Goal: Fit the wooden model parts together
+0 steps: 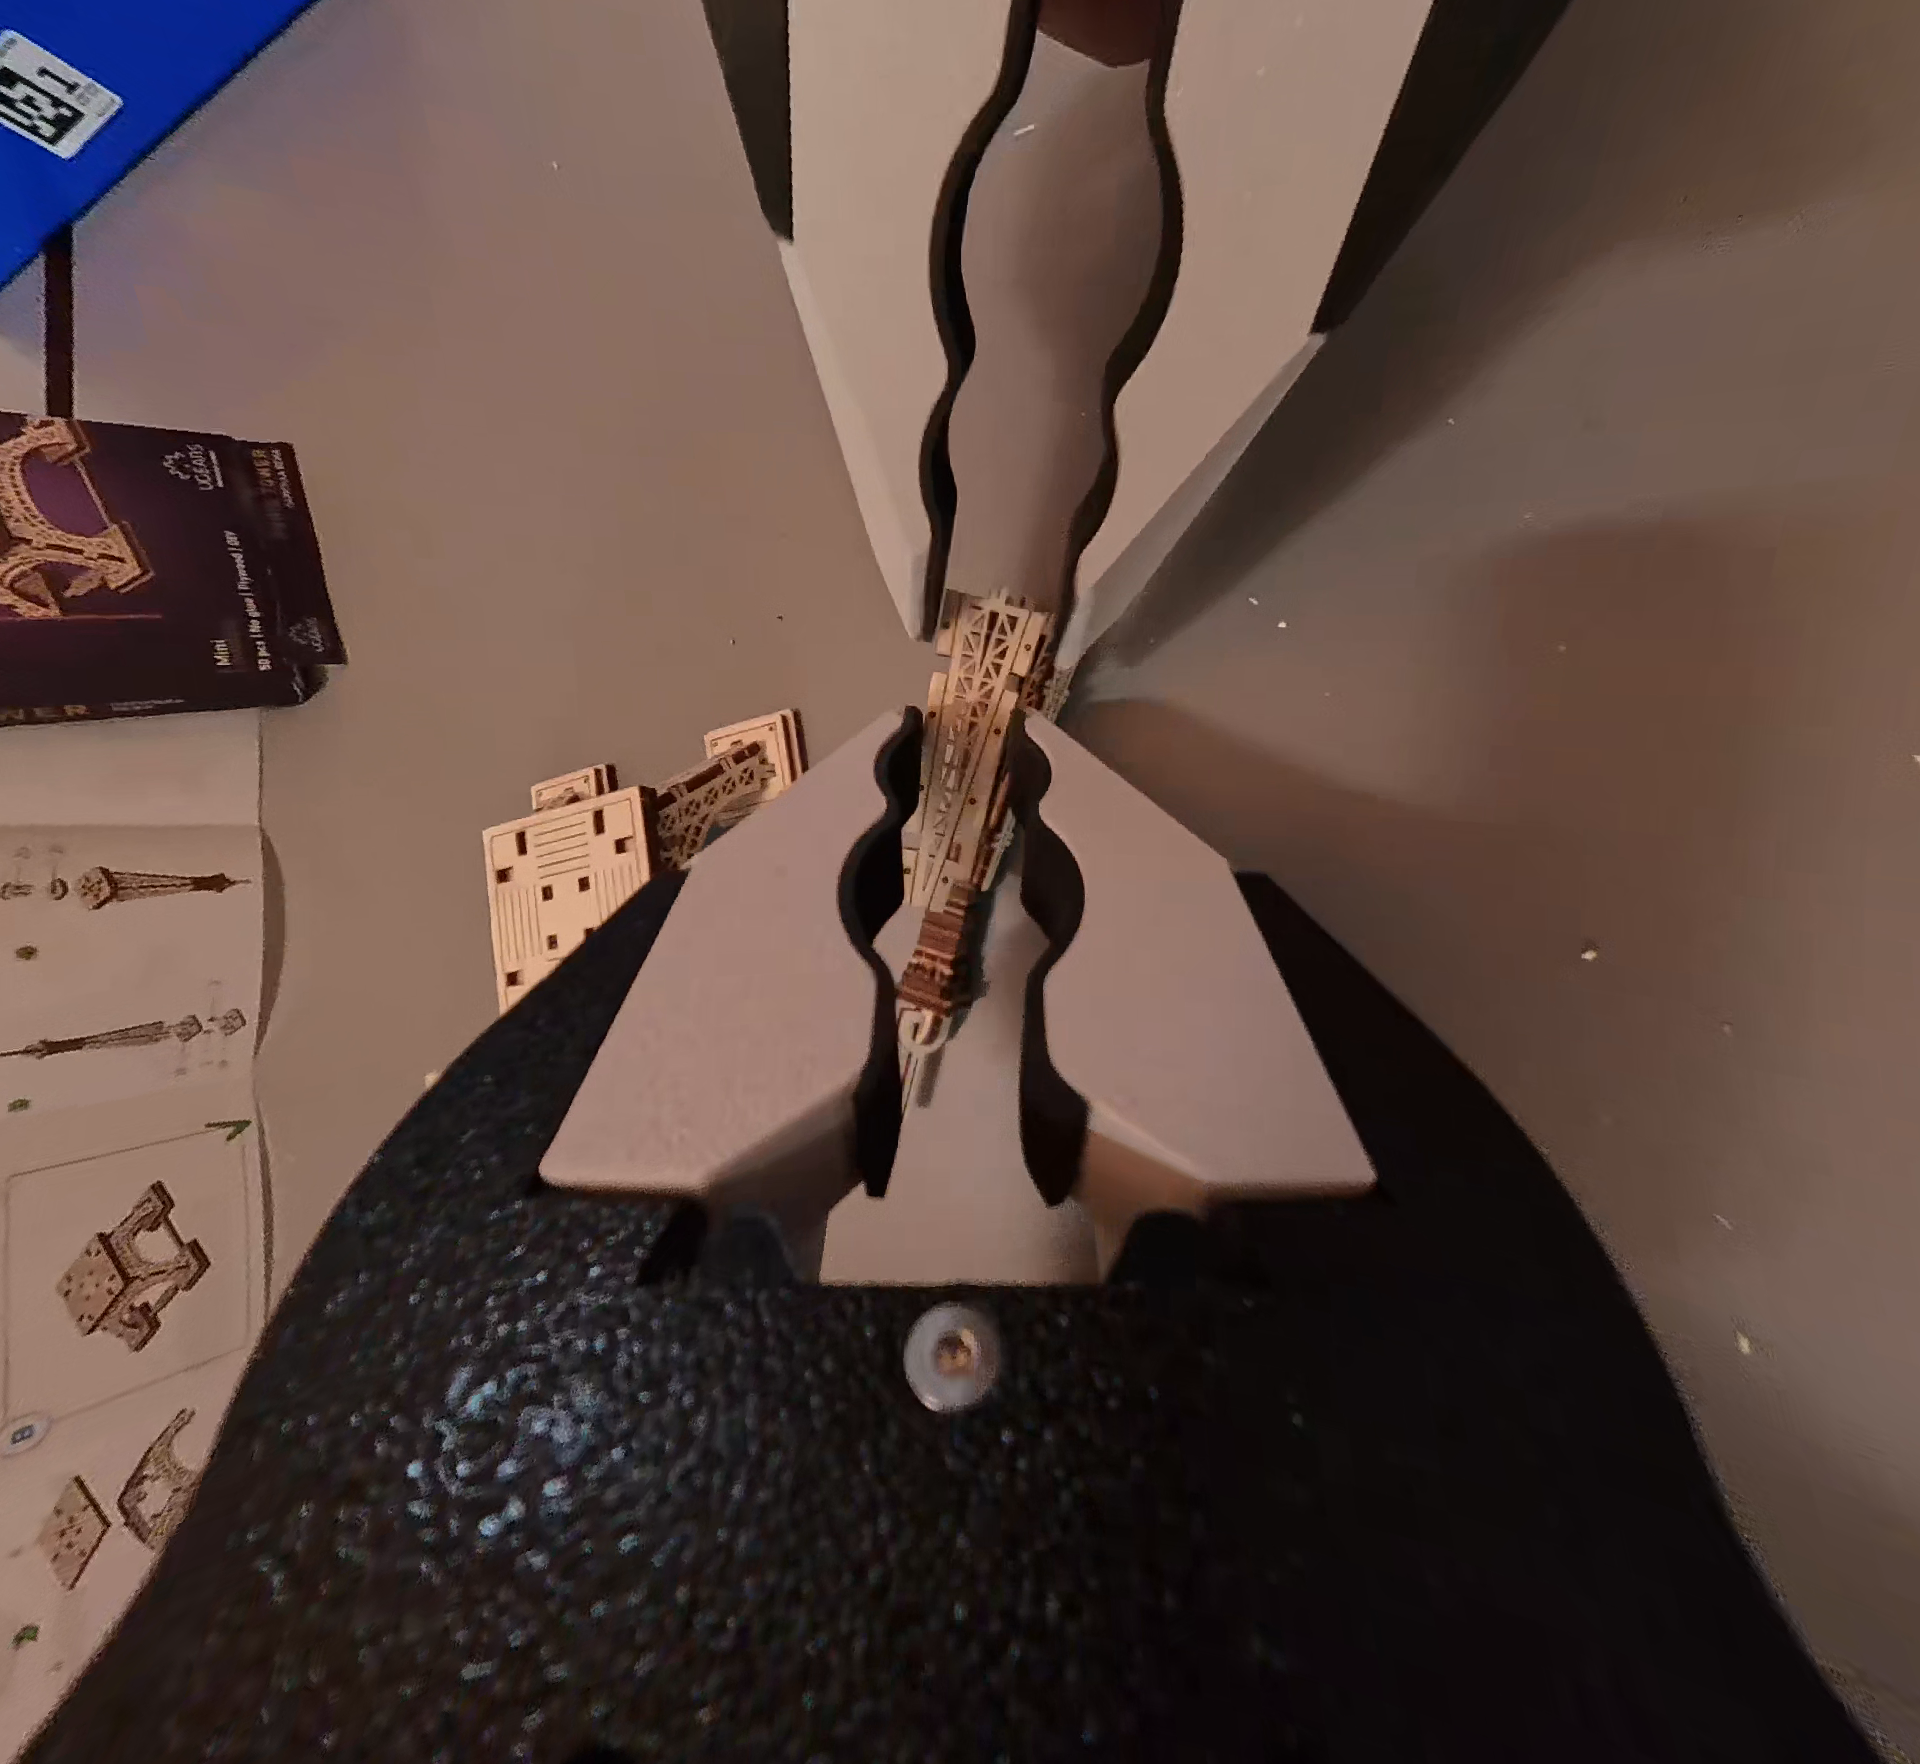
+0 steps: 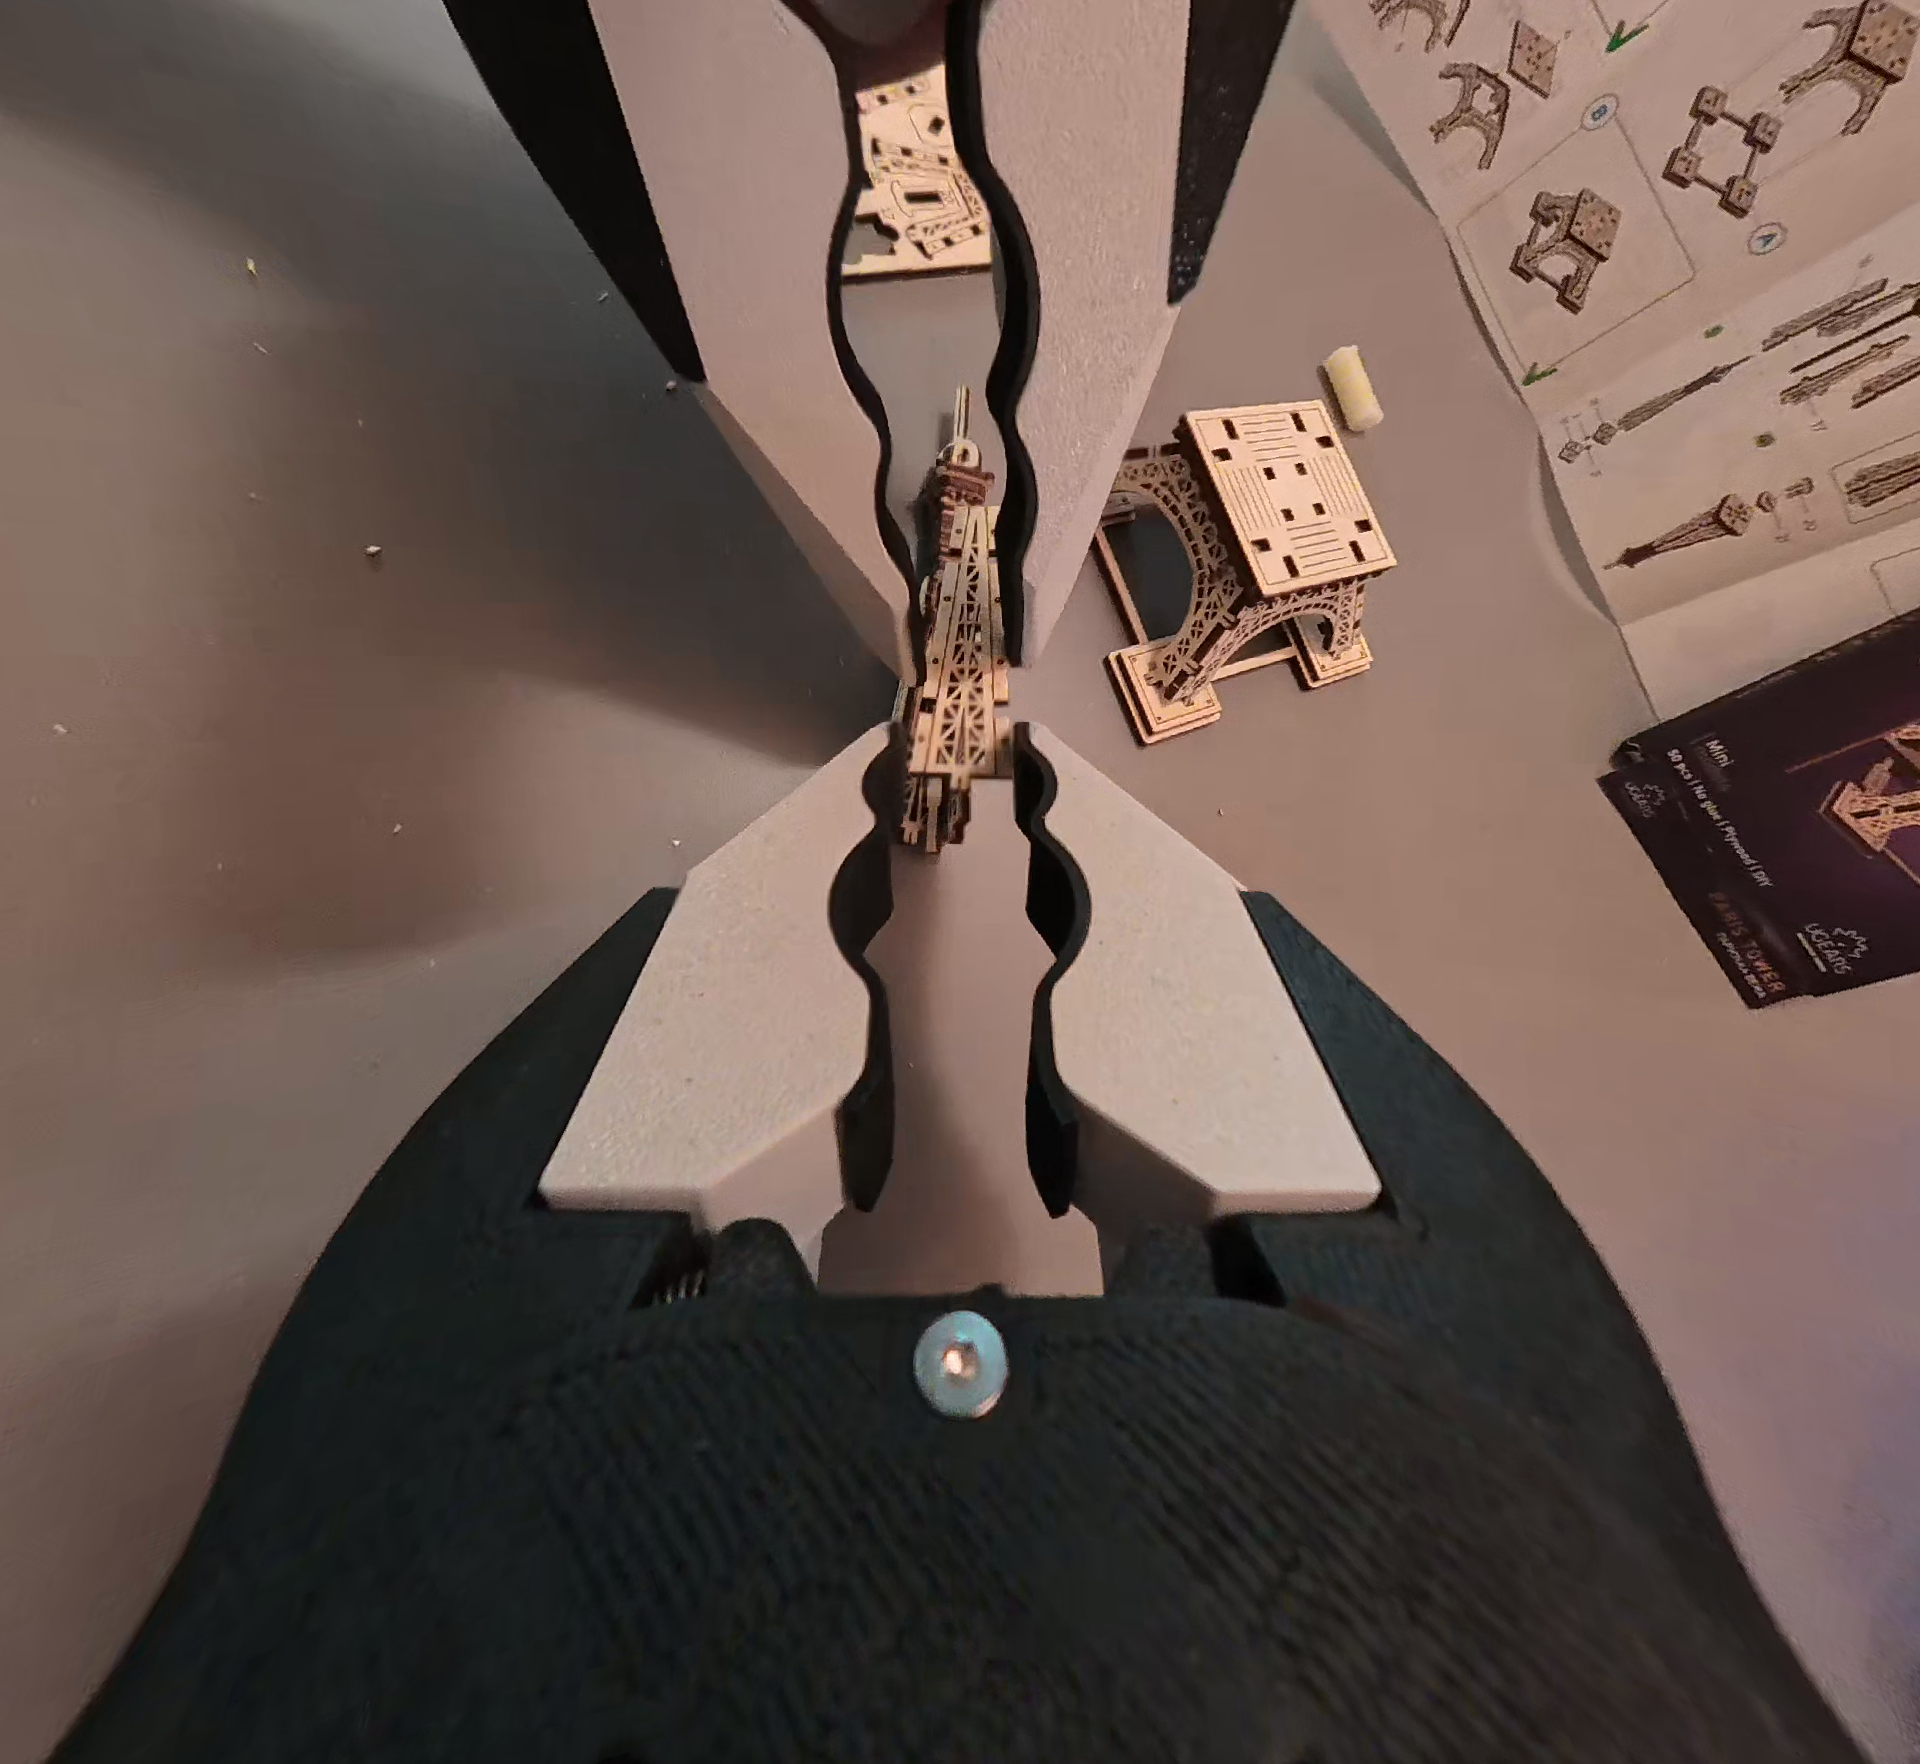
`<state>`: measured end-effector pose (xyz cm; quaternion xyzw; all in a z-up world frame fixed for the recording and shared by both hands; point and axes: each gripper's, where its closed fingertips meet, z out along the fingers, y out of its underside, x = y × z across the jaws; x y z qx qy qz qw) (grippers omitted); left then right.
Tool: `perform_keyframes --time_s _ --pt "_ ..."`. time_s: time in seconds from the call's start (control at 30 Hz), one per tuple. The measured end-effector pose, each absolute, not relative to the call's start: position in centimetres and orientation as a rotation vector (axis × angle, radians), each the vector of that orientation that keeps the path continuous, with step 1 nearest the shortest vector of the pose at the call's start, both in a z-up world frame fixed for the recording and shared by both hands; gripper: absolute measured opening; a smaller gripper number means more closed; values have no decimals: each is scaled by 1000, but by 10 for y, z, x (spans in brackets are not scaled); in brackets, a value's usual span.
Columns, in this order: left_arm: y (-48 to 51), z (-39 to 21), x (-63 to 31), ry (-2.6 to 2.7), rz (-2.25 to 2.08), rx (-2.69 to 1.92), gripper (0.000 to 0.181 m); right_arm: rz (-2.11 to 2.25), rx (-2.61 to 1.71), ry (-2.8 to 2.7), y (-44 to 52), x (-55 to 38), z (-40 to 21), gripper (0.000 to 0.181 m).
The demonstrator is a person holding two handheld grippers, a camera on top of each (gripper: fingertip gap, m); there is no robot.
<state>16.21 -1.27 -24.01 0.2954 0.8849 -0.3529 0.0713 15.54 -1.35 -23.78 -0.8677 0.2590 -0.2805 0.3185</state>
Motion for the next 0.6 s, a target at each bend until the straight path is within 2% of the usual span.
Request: perform_keyframes --time_s 0.03,0.17,0.47,0.53,0.6 --pt "-12 -240 164 2658 -1067 891 15 -727 -2260 681 -14 154 -236 25" --pt "-7 -241 163 2691 -1108 934 15 -584 -2180 712 -19 146 -241 36" --pt "-14 -253 162 2770 -1093 986 15 -430 -2170 684 -22 143 -251 41" --pt "-14 -252 163 2775 -1098 985 15 -442 -2148 684 -28 145 -245 34" --pt "-14 -253 162 2787 -1100 1000 15 -448 -2117 687 -33 151 -240 18"
